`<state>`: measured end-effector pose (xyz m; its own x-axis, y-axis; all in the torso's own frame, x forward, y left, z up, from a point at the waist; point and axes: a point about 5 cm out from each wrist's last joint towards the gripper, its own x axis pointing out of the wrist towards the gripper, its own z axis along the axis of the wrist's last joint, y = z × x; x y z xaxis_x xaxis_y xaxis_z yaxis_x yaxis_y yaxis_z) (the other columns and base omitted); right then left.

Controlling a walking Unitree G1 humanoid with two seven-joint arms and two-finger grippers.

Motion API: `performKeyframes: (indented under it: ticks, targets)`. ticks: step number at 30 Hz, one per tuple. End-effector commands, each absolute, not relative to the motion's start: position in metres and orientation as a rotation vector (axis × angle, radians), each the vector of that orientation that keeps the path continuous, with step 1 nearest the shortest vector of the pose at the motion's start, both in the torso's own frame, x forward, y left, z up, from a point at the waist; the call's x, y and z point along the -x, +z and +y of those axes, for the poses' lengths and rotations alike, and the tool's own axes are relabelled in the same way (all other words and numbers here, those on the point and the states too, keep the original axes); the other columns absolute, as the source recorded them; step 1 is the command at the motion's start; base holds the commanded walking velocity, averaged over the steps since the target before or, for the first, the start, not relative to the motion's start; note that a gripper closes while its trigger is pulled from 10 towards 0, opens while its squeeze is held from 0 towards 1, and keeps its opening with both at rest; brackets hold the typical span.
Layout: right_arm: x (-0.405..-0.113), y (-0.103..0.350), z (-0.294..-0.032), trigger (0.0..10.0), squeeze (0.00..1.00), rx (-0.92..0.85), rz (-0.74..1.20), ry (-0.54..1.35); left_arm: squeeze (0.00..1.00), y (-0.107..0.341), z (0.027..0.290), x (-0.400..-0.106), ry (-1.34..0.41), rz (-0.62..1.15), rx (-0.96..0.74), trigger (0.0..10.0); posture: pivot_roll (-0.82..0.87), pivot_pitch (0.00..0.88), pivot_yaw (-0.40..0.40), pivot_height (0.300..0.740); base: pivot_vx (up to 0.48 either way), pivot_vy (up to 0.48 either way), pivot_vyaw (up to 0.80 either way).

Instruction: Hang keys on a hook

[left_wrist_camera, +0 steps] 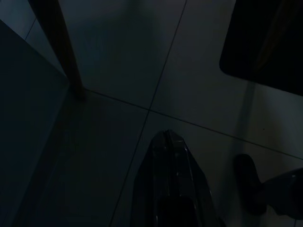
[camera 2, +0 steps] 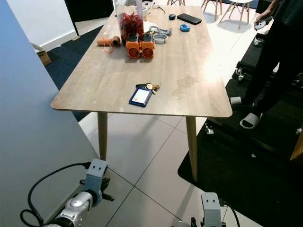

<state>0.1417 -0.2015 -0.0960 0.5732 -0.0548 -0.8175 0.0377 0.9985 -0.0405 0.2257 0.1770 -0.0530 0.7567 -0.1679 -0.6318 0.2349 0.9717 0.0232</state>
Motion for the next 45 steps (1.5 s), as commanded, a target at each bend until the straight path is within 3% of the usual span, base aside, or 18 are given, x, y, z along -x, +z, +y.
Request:
performKeyframes:
  ticks: [1,39,45]
  targets:
    - [-0.138,-0.098,-0.202,10.0,0.0,0.027,0.977,-0.054,0.0,-0.057,0.175,-0.221,-0.216,0.696,-0.095,10.0,0.05,0.063,0.007,0.74,0.0,0.0,0.0]
    - [-0.154,-0.092,-0.198,10.0,0.0,-0.022,0.938,-0.072,0.0,-0.057,0.182,-0.219,-0.162,0.69,-0.041,10.0,0.07,0.073,-0.016,0.74,0.0,0.0,0.0]
    - [-0.153,-0.093,-0.198,10.0,0.0,-0.022,0.94,-0.071,0.0,-0.056,0.181,-0.22,-0.166,0.687,-0.037,10.0,0.06,0.07,-0.015,0.74,-0.266,0.0,0.0]
